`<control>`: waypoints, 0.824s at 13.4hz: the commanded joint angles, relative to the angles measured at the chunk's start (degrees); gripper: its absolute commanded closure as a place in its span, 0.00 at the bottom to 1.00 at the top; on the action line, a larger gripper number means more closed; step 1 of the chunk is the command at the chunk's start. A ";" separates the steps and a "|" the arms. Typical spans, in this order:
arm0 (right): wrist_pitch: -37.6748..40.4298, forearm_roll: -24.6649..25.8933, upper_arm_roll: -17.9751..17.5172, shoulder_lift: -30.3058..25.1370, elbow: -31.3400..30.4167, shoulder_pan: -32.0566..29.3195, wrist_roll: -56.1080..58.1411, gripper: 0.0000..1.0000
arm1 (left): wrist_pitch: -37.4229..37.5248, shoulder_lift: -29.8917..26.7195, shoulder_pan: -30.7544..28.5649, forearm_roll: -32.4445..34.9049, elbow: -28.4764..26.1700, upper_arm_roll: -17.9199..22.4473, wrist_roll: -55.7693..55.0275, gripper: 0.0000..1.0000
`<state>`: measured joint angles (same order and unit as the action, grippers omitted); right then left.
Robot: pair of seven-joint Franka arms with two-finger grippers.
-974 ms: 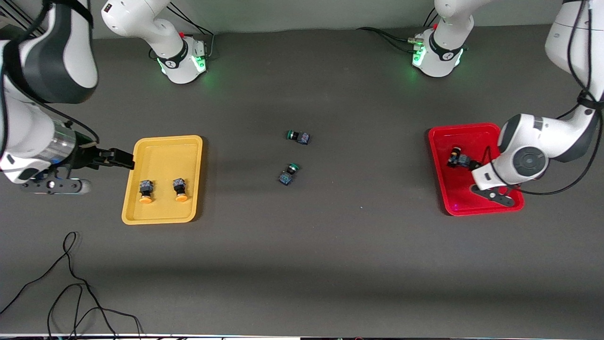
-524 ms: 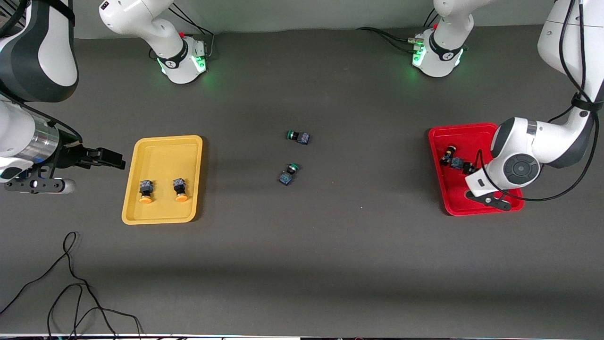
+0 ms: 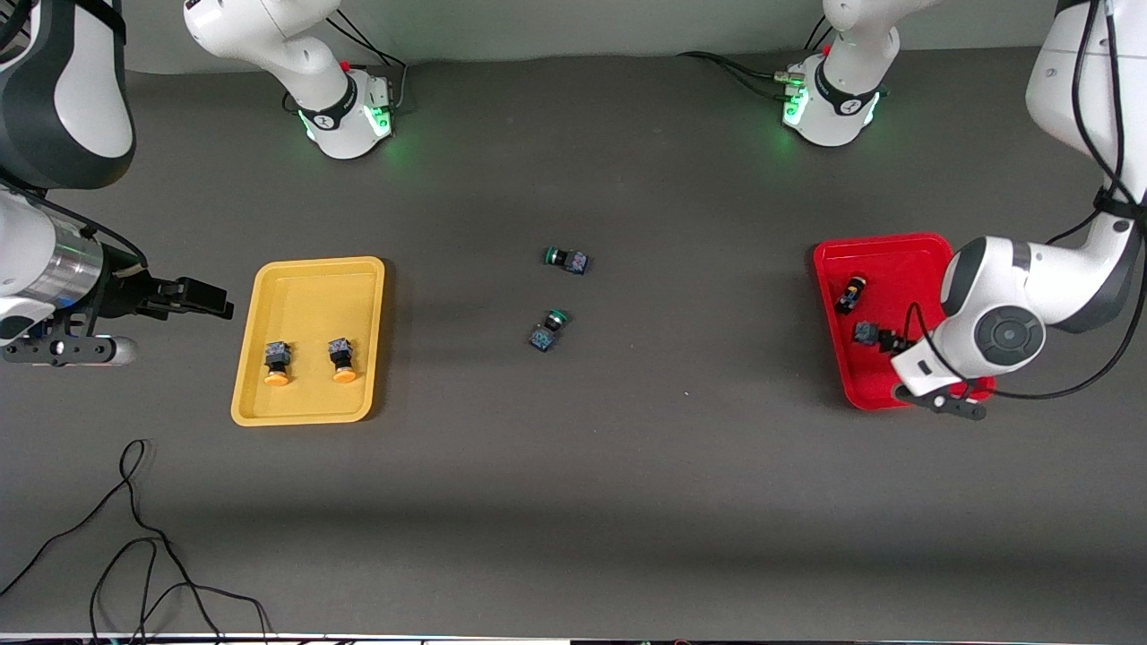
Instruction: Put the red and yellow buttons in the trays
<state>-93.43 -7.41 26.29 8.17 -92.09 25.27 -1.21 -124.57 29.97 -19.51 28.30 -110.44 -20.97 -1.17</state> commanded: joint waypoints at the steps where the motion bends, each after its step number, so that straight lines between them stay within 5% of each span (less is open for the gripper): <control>1: 0.18 1.88 -7.81 -2.89 -0.89 -7.05 -1.69 0.00 | -0.15 4.91 3.16 1.84 4.78 0.67 -3.05 0.00; 3: 0.18 2.49 -11.95 -3.07 -1.16 -11.19 -1.69 0.00 | 1.16 6.06 2.46 1.41 8.12 0.67 -2.17 0.00; 11: 0.18 2.67 -12.67 -3.60 -1.69 -12.35 -1.42 0.00 | 8.55 5.10 1.58 -2.36 13.76 0.41 -2.17 0.00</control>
<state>-93.39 -6.19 15.01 6.12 -92.39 13.87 -1.27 -118.60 35.44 -18.04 27.68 -98.56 -20.30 -2.73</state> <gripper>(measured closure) 0.000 0.000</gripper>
